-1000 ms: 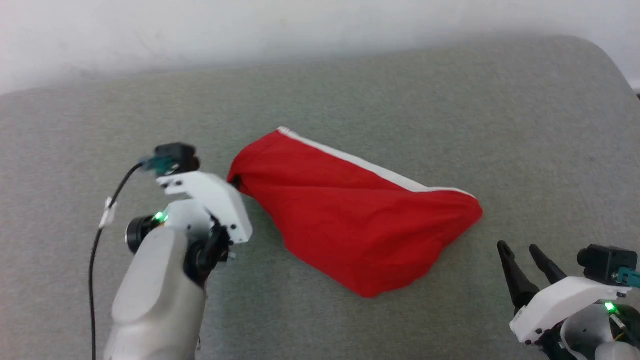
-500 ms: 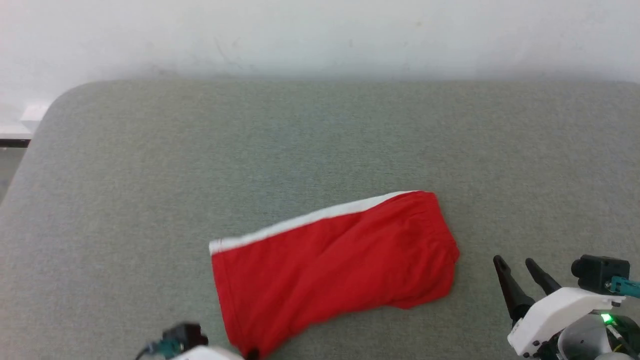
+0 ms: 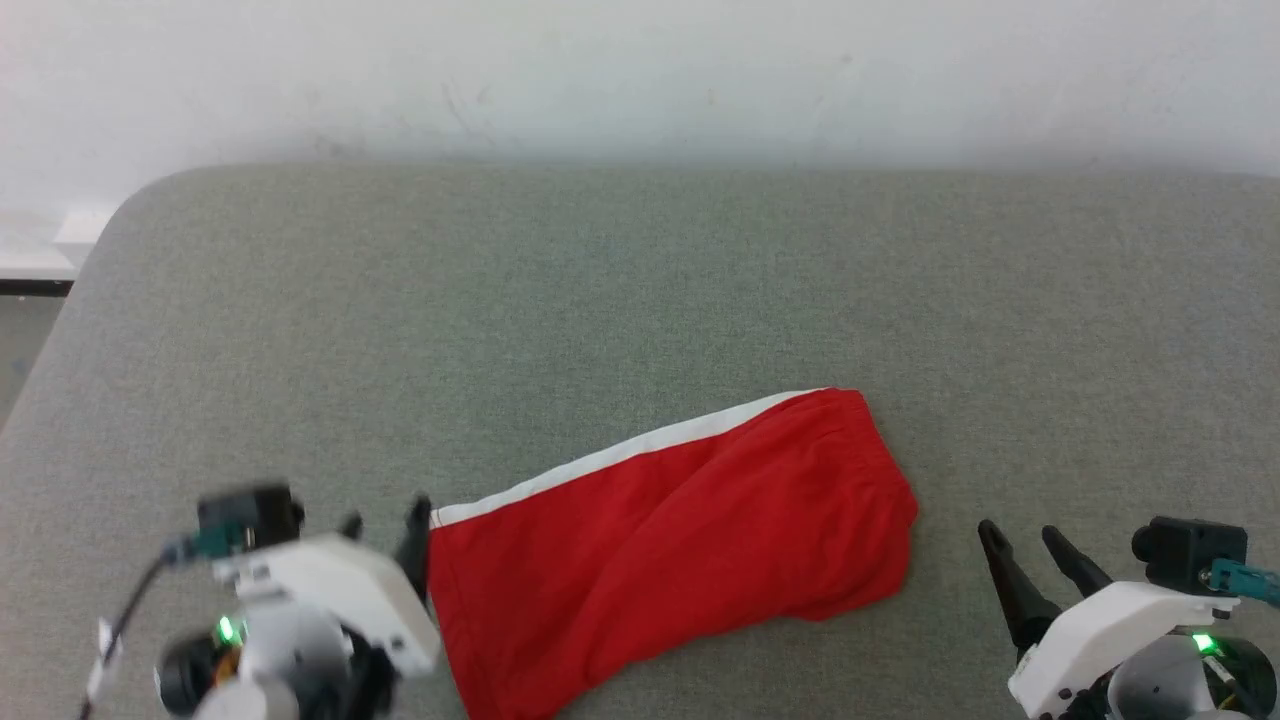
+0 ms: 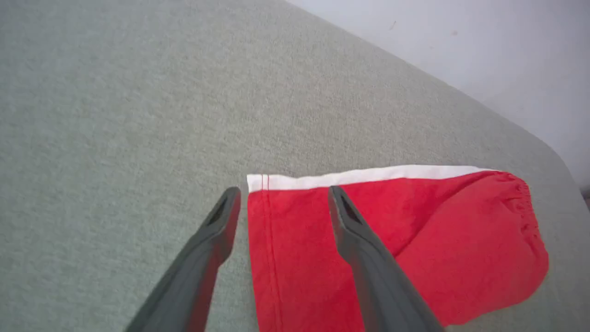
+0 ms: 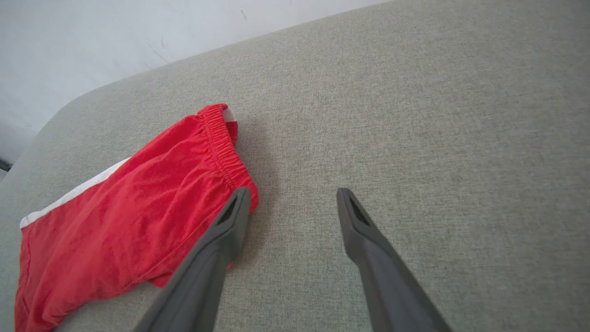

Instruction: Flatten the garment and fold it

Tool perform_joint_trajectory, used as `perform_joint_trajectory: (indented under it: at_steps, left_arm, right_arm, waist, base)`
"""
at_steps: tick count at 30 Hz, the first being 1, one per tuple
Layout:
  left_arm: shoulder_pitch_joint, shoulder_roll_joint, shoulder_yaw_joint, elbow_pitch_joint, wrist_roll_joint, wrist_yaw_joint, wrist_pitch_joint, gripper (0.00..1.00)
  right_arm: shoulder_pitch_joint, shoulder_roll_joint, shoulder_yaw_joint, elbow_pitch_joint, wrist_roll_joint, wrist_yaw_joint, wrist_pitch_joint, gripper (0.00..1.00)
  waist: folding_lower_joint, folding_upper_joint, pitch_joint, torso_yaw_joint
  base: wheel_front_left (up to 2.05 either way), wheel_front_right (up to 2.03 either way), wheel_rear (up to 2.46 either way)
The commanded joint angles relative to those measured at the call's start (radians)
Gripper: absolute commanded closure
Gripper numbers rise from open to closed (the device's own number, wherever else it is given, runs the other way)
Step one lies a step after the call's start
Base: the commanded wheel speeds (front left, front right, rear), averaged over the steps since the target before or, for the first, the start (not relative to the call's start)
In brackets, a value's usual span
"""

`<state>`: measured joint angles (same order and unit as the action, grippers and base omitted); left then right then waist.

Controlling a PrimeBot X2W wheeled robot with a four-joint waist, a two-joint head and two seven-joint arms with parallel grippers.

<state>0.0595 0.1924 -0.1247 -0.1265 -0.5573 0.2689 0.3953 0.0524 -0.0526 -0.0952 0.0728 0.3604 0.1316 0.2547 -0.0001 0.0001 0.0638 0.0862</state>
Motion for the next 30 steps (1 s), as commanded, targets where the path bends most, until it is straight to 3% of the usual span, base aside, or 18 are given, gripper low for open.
perform_joint_trajectory:
  at_steps: [1, 4, 7, 12, 20, 21, 22, 30]
  left_arm:
    - [-0.065, 0.031, -0.009, 0.005, 0.035, 0.001, 0.017, 0.00]
    - [-0.180, 0.103, -0.051, 0.105, 0.100, -0.028, 0.078, 0.00]
    - [-0.259, 0.129, -0.099, 0.220, 0.126, -0.064, 0.135, 0.00]
    - [-0.313, 0.123, -0.143, 0.344, 0.128, -0.084, 0.210, 0.00]
    - [-0.325, 0.092, -0.159, 0.464, 0.114, -0.077, 0.221, 0.00]
    - [-0.321, 0.084, -0.160, 0.474, 0.104, -0.081, 0.228, 0.17]
    - [-0.319, 0.076, -0.157, 0.477, 0.091, -0.088, 0.222, 1.00]
    - [-0.299, 0.001, -0.050, 0.401, -0.011, -0.093, 0.030, 1.00]
  right_arm:
    - [0.007, 0.002, -0.001, -0.001, -0.003, -0.001, -0.001, 0.00]
    - [-0.008, 0.002, 0.013, -0.006, -0.004, -0.001, 0.004, 0.00]
    - [-0.026, 0.002, 0.024, -0.007, 0.003, -0.001, 0.002, 0.00]
    - [-0.041, 0.002, 0.021, -0.006, 0.004, -0.001, -0.003, 0.00]
    - [-0.049, 0.002, 0.009, -0.006, 0.001, -0.001, -0.008, 0.00]
    - [-0.053, 0.002, 0.009, -0.007, -0.001, -0.001, -0.007, 0.00]
    - [-0.057, 0.002, 0.010, -0.009, -0.004, -0.001, -0.006, 0.00]
    - [-0.135, 0.002, 0.046, -0.059, -0.042, -0.001, 0.049, 0.00]
  waist:
    - [0.0001, -0.0001, 0.011, 0.001]
    - [0.0001, -0.0001, 0.034, -0.015]
    - [0.0001, -0.0001, 0.054, -0.036]
    - [0.0001, -0.0001, 0.090, -0.061]
    - [0.0001, -0.0001, 0.116, -0.059]
    - [0.0001, -0.0001, 0.118, -0.057]
    - [0.0001, -0.0001, 0.120, -0.054]
    - [0.0001, -0.0001, 0.125, -0.024]
  base:
    - [0.00, 0.00, 0.00]
    - [0.00, 0.00, 0.00]
    - [0.00, 0.00, 0.00]
    - [0.00, 0.00, 0.00]
    - [0.00, 0.00, 0.00]
    - [0.00, 0.00, 0.00]
    - [0.00, 0.00, 0.00]
    - [0.00, 0.00, 0.00]
